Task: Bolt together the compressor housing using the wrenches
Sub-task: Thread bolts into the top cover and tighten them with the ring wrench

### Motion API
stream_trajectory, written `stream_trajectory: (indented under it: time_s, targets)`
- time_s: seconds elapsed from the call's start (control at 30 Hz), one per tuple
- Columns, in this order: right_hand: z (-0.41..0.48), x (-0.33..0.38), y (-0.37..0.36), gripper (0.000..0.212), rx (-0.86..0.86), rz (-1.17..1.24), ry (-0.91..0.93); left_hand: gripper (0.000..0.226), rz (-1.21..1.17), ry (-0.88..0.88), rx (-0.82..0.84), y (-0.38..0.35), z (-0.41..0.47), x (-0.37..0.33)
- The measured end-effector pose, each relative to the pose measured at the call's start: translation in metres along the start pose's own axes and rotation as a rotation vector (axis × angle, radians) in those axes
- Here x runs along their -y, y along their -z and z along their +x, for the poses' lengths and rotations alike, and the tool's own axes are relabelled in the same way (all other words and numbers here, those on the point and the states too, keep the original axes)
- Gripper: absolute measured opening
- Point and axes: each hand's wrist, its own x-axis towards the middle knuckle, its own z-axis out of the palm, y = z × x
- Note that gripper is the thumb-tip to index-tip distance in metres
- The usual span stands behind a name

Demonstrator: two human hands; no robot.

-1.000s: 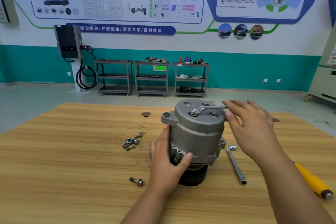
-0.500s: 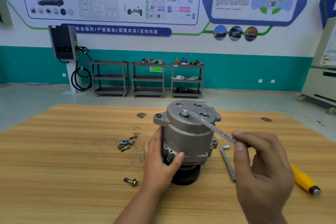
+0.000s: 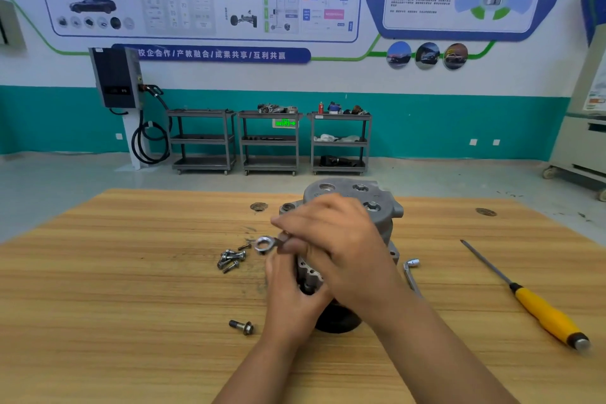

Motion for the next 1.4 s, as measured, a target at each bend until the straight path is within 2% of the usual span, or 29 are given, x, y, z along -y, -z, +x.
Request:
stream_trajectory:
  time_s: [0.1, 0.23, 0.4, 0.47, 0.53, 0.7, 0.87, 0.97, 1.17, 1.23, 1.3, 1.4]
  targets:
    - [0.014, -0.015, -0.003, 0.032, 0.113, -0.078, -0.189, 0.081, -0.017, 0.015, 0.006, 0.004, -0.001, 0.003]
    - [0.022, -0.041, -0.004, 0.027, 0.267, -0.278, -0.412, 0.079, 0.006, 0.000, 0.031, 0.003, -0.004, 0.008]
    - [0.026, -0.052, 0.000, 0.028, 0.182, -0.246, -0.667, 0.078, 0.010, -0.011, 0.022, 0.004, -0.004, 0.004]
    - [0.025, -0.055, 0.001, 0.039, 0.164, -0.240, -0.723, 0.078, 0.007, -0.017, 0.015, 0.004, -0.003, 0.005]
    - [0.023, -0.057, 0.002, 0.049, 0.184, -0.287, -0.704, 0.078, 0.005, -0.024, 0.006, 0.003, -0.003, 0.004]
    - [0.014, -0.065, 0.007, 0.034, 0.207, -0.341, -0.670, 0.079, 0.009, -0.010, 0.010, 0.005, -0.004, 0.004]
    - [-0.008, -0.079, 0.028, 0.038, 0.151, -0.410, -0.720, 0.078, 0.011, -0.007, 0.002, 0.005, -0.003, 0.006]
    - [-0.029, -0.084, 0.040, 0.032, 0.040, -0.477, -0.725, 0.079, 0.006, 0.004, 0.012, 0.004, -0.003, 0.007]
    - [-0.055, -0.061, 0.043, 0.009, -0.430, -0.103, -0.604, 0.078, 0.001, -0.001, 0.015, 0.004, -0.004, 0.005]
    - [-0.061, -0.046, 0.039, 0.015, -0.556, -0.004, -0.543, 0.077, 0.001, 0.002, 0.016, 0.005, -0.004, 0.006]
    - [-0.062, -0.030, 0.033, 0.017, -0.600, 0.125, -0.471, 0.077, -0.002, 0.003, 0.013, 0.005, -0.004, 0.007]
    - [-0.060, -0.013, 0.021, 0.006, -0.476, 0.215, -0.311, 0.078, 0.008, -0.009, -0.001, 0.004, -0.004, 0.007]
